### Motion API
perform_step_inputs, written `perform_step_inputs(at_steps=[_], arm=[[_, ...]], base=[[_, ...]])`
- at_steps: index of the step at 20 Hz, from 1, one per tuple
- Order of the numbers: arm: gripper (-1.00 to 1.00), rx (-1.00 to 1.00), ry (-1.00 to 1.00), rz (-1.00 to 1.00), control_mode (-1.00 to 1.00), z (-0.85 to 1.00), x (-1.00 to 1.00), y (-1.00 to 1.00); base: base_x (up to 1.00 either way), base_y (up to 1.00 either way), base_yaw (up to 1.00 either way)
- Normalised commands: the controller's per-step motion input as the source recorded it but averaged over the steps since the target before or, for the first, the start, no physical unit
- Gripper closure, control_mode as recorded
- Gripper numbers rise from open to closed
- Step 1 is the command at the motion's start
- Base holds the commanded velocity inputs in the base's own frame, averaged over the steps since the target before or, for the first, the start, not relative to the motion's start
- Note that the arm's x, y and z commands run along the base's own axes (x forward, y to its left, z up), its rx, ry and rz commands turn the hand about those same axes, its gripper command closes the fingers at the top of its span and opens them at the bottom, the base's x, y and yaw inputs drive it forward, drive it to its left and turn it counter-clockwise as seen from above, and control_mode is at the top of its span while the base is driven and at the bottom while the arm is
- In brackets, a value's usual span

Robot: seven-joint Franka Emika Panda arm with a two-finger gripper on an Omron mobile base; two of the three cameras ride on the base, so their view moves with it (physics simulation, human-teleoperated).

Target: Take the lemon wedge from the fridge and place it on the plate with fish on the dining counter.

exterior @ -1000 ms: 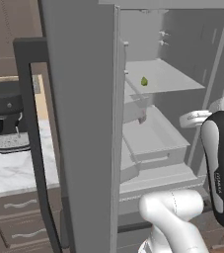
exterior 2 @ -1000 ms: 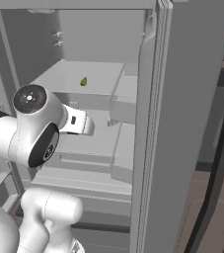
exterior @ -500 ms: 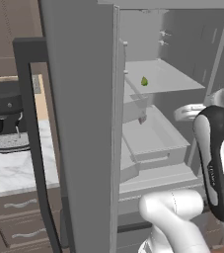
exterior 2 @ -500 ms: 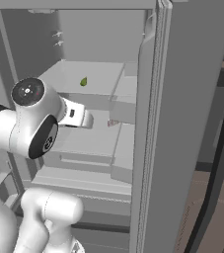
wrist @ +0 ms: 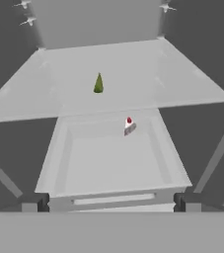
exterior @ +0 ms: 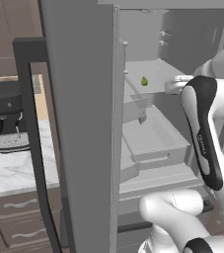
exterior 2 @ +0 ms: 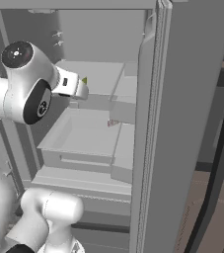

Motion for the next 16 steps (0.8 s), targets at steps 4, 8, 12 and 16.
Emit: perform_step_inputs(at_steps=[4,8,12,16], arm=[[-1.00,0.00,-0.14,0.00,-1.00,0.00,0.45,0.02],[-1.00,0.00,-0.11,0.00,-1.00,0.00,0.47,0.03],[-1.00,0.00,-0.08,0.00,-1.00,0.00,0.59,0.12],[-1.00,0.00,-0.02,-0.01,-1.00,0.00,0.59,0.25]], base=[[0.00,0.00,0.00],[0.00,0.00,0.00],[0.00,0.00,0.00],[0.00,0.00,0.00]])
